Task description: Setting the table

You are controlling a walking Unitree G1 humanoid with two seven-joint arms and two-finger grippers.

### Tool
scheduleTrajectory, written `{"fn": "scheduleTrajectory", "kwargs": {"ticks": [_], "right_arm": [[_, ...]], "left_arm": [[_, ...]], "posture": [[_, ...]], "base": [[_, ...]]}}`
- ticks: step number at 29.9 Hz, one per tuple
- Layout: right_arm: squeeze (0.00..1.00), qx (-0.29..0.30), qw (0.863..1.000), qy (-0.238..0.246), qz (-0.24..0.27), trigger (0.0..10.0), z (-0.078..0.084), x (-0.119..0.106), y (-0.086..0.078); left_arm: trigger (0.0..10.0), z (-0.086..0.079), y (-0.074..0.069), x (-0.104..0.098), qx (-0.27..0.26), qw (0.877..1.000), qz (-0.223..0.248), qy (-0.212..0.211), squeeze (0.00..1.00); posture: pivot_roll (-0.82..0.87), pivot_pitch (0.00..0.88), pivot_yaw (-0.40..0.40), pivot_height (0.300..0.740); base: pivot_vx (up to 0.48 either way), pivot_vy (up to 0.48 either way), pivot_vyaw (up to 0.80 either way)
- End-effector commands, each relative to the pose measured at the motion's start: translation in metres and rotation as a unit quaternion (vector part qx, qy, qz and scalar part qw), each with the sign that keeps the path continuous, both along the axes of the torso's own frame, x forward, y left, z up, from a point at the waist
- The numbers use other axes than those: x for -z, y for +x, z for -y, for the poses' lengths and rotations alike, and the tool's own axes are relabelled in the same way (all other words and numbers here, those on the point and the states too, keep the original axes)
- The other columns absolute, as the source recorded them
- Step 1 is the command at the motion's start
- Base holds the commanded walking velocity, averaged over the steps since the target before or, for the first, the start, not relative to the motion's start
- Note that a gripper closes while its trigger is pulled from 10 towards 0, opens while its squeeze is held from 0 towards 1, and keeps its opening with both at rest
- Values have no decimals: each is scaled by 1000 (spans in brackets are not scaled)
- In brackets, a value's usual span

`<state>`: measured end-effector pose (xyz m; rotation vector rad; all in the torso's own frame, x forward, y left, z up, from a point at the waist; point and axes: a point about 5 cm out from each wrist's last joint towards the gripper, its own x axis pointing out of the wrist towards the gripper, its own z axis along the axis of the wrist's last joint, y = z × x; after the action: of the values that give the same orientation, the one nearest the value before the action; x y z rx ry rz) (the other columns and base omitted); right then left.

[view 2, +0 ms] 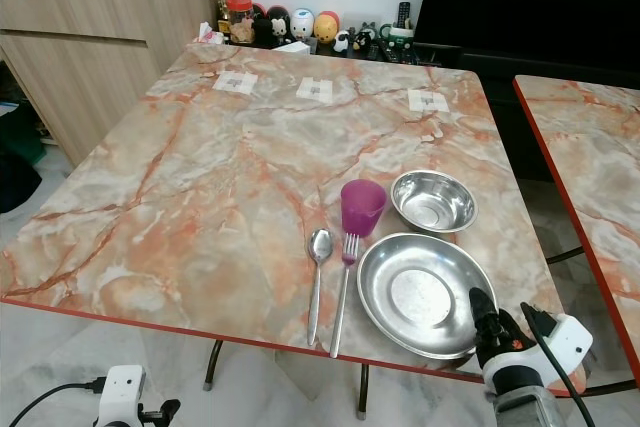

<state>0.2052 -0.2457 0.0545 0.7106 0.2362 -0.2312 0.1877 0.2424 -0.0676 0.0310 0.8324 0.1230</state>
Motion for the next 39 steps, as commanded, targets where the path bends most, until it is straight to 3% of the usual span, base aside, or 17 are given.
{"fn": "scheduleTrajectory", "kwargs": {"ticks": [1,2,3,4,5,13,14,16,17,31,39], "right_arm": [[0,-9,1000,1,-22,0,-1,7,-1],[0,-10,1000,3,-23,0,-2,8,-1],[0,-10,1000,4,-24,667,-2,8,-1],[0,-11,1000,2,-26,4314,-3,8,-1],[0,-10,1000,3,-29,10000,-3,9,-1],[0,-9,999,4,-34,10000,-2,12,-1],[0,-10,999,5,-31,1843,-2,12,-1],[0,-10,999,5,-31,1843,-2,12,-1],[0,-12,1000,6,-28,0,-3,11,0],[0,-15,999,8,-27,0,-6,11,4],[0,-25,999,22,4,0,-11,8,1]], "left_arm": [[10000,-1,-5,2,-2,1000,-7,1,0],[10000,-1,-5,2,-2,1000,-8,0,0],[10000,-1,-5,2,-2,1000,-8,0,0],[10000,-1,-5,2,-2,1000,-8,1,0],[10000,-1,-5,3,-2,1000,-8,1,0],[10000,-2,-6,3,-4,1000,-9,1,0],[10000,-2,-7,3,-4,1000,-9,0,0],[10000,-2,-7,3,-4,1000,-9,0,0],[10000,-2,-7,3,-4,1000,-10,0,0],[10000,-1,-7,3,-5,1000,-10,-4,0],[10000,1,-7,4,-4,1000,-10,-6,0]], "posture": [[73,0,-71,740],[74,0,-72,740],[77,0,-72,740],[77,0,-72,740],[77,0,-71,740],[78,0,-71,740],[79,0,-71,740],[79,0,-71,740],[81,0,-71,740],[84,0,-69,740],[88,0,-71,740]], "base": [[0,0,0],[0,0,0],[0,0,0],[0,0,0],[0,0,0],[0,0,0],[0,0,0],[0,0,0],[0,0,0],[0,0,0],[0,0,0]]}}
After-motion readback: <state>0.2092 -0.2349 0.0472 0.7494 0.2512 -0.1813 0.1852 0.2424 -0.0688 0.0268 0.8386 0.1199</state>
